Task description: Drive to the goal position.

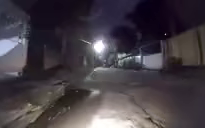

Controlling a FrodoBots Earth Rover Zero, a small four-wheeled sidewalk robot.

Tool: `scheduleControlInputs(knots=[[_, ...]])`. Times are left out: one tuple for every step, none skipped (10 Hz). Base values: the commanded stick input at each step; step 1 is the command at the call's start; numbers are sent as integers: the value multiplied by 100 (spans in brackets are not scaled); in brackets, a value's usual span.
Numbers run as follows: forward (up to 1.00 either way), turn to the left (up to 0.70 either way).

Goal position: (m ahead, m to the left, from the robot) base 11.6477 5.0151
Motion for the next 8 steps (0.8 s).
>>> scheduleControlInputs(knots=[[50, 0], [50, 0], [50, 0], [50, 0], [50, 0], [50, 0], [50, 0], [50, 0]])
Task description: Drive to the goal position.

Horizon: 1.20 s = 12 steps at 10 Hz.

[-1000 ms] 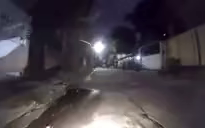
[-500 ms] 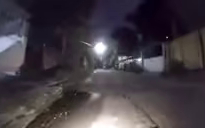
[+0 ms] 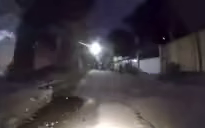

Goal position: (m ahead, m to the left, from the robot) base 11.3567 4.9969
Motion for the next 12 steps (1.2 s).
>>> scheduleControlInputs(knots=[[50, 0], [50, 0], [50, 0], [50, 0], [50, 0], [50, 0], [50, 0], [50, 0], [50, 0], [50, 0], [50, -26], [50, -50]])
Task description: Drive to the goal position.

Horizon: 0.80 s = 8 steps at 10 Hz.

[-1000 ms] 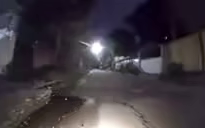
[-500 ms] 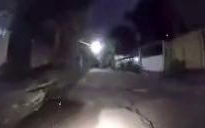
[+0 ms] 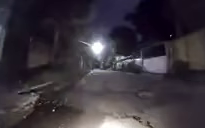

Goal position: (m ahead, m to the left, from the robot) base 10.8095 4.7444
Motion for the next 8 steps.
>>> scheduleControlInputs(knots=[[50, -50], [50, -36], [50, -12], [50, 0], [50, 0], [50, 0], [50, 0], [50, 0]])
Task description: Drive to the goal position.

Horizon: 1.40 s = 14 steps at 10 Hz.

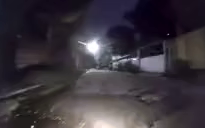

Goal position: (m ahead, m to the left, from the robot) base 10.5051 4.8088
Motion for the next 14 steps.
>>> scheduleControlInputs(knots=[[50, 0], [50, 0], [50, 0], [50, 0], [50, 0], [50, 0], [50, 0], [50, 0], [50, 0], [50, 0], [50, 0], [50, 0], [50, 0], [50, 0]])
